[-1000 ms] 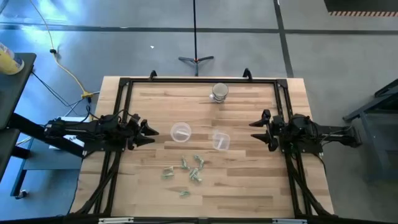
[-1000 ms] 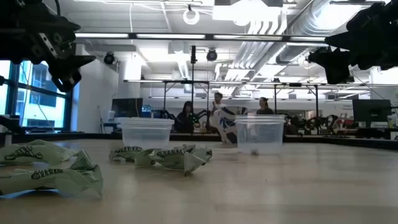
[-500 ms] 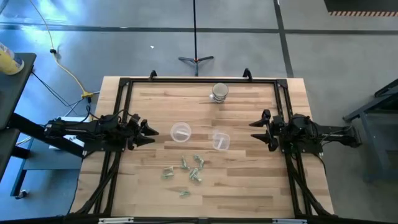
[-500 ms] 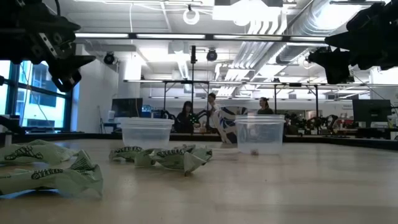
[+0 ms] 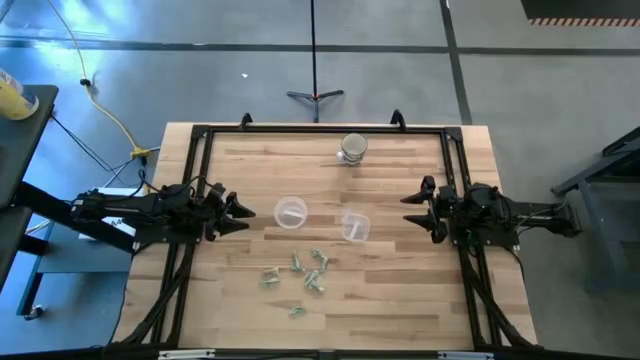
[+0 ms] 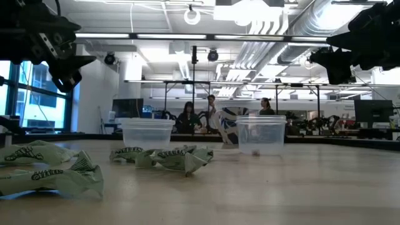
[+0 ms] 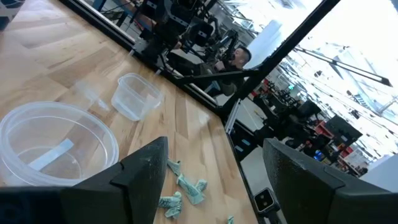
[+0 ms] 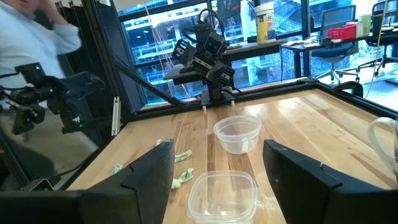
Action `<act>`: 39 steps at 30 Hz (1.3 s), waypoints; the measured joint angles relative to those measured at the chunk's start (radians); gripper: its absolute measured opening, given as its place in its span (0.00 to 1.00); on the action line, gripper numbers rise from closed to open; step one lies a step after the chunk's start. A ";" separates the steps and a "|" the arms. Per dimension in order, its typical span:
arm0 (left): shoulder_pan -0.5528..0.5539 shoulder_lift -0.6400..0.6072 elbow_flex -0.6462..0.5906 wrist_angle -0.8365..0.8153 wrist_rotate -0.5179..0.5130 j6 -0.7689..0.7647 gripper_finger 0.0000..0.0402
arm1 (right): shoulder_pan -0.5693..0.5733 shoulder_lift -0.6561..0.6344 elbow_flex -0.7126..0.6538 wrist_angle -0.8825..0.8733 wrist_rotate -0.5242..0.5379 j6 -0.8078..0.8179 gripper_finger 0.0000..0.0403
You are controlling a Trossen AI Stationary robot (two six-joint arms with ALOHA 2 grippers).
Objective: Pick and place Stevia / Truvia into bins
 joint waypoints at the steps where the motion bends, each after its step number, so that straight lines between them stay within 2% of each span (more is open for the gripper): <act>1: 0.000 0.000 0.000 0.000 0.000 0.000 0.74 | 0.000 0.000 0.000 0.000 0.000 0.000 0.59; 29: 0.000 0.000 0.000 0.004 -0.017 0.000 0.74 | 0.000 0.000 0.000 0.000 0.002 -0.010 0.59; 36: 0.000 0.000 0.000 0.034 -0.031 -0.037 0.74 | 0.000 0.000 -0.003 0.008 0.202 -0.096 0.59; 39: 0.000 0.000 0.000 0.034 -0.033 -0.057 0.74 | 0.000 0.000 -0.002 0.010 0.230 -0.099 0.59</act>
